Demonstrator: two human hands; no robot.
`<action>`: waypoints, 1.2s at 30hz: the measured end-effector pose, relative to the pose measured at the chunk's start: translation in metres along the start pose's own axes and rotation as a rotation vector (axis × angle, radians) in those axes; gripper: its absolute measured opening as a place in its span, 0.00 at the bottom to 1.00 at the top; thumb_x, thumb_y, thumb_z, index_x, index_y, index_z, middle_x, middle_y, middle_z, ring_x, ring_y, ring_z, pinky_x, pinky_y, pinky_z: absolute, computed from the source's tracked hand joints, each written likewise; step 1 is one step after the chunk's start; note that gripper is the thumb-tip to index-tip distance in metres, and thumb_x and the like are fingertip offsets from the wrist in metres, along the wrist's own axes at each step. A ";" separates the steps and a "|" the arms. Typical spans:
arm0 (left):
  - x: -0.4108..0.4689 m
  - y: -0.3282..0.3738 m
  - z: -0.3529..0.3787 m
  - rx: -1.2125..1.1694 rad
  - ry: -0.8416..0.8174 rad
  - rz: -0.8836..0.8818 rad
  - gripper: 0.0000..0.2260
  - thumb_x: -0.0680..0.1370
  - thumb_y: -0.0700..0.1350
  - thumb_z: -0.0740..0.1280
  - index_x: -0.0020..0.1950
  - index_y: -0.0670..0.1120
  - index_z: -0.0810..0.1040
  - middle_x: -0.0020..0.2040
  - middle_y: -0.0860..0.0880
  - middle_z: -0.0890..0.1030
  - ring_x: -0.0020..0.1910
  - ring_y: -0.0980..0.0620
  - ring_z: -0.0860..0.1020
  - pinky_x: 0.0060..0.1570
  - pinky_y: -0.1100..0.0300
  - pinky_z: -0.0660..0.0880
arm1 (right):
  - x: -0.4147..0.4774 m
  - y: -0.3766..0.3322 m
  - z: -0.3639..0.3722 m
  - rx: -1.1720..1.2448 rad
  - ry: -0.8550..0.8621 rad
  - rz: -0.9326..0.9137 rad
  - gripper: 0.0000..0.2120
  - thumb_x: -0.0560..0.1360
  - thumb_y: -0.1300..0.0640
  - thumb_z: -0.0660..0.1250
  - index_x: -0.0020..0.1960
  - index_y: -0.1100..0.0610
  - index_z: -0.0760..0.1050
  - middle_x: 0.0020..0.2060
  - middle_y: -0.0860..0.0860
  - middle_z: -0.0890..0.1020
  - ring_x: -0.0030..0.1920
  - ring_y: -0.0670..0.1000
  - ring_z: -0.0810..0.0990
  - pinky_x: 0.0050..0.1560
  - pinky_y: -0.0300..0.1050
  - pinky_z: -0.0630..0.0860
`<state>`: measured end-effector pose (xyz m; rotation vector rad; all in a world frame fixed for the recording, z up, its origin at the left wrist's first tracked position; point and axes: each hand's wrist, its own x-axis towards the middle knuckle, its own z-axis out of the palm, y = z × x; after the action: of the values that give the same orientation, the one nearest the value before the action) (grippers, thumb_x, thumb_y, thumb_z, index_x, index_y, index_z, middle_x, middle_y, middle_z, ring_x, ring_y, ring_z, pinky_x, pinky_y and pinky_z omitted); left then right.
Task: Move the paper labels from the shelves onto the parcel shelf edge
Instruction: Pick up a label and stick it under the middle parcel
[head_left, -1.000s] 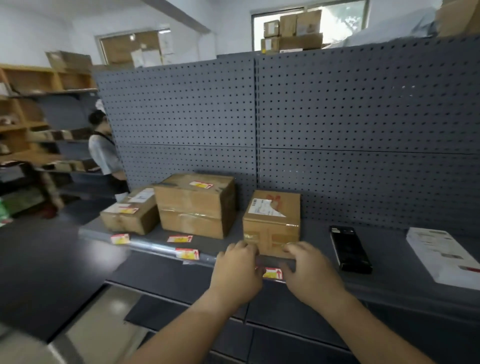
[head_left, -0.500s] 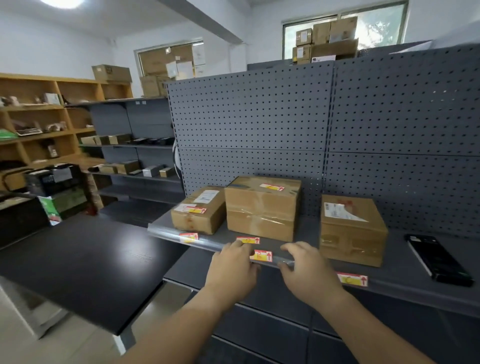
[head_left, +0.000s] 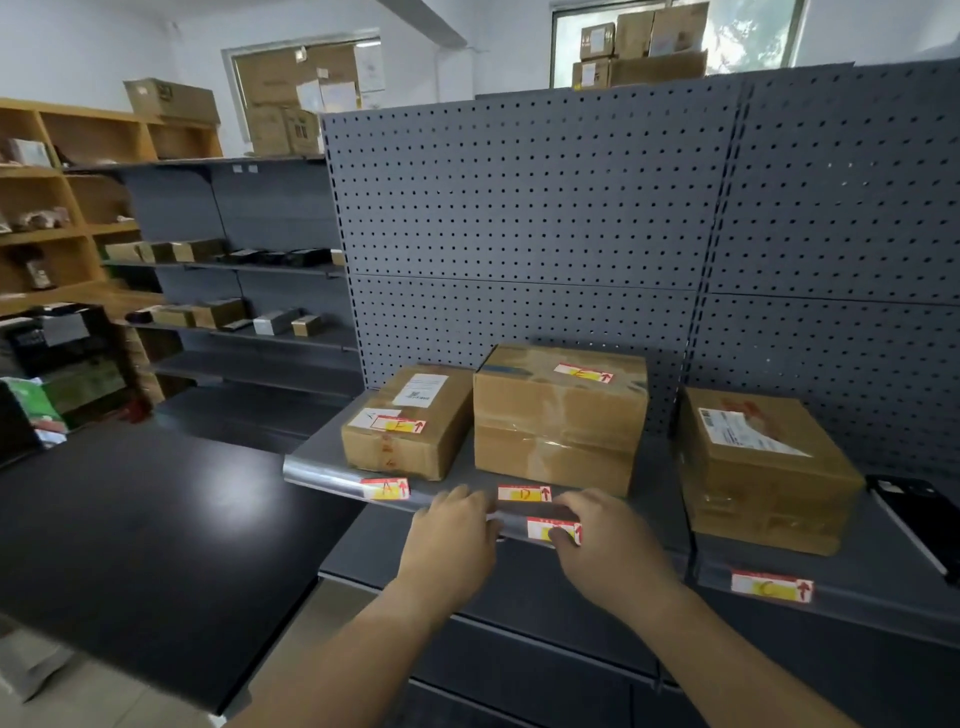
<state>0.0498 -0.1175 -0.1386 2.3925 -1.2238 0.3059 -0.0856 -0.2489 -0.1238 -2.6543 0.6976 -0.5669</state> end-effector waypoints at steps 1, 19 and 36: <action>0.010 -0.004 0.004 -0.006 -0.002 0.007 0.08 0.80 0.51 0.62 0.57 0.53 0.76 0.54 0.54 0.77 0.52 0.54 0.75 0.51 0.57 0.75 | 0.009 0.004 0.005 0.010 0.000 0.009 0.14 0.77 0.48 0.64 0.62 0.48 0.74 0.56 0.45 0.77 0.56 0.49 0.76 0.56 0.48 0.75; 0.142 -0.069 0.104 -0.020 -0.439 -0.012 0.04 0.79 0.51 0.63 0.50 0.56 0.77 0.46 0.54 0.77 0.43 0.54 0.77 0.48 0.51 0.78 | 0.138 0.062 0.092 -0.027 -0.190 0.153 0.08 0.79 0.49 0.62 0.56 0.48 0.77 0.51 0.46 0.79 0.50 0.50 0.79 0.49 0.46 0.79; 0.162 -0.075 0.122 -0.059 -0.496 0.042 0.14 0.73 0.49 0.73 0.55 0.53 0.74 0.53 0.53 0.76 0.52 0.51 0.75 0.55 0.48 0.76 | 0.146 0.061 0.106 -0.136 -0.284 0.204 0.13 0.77 0.49 0.65 0.61 0.47 0.75 0.54 0.49 0.76 0.53 0.53 0.77 0.53 0.49 0.76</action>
<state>0.2051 -0.2521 -0.2053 2.4723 -1.4638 -0.3311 0.0558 -0.3522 -0.1985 -2.6656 0.9313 -0.0861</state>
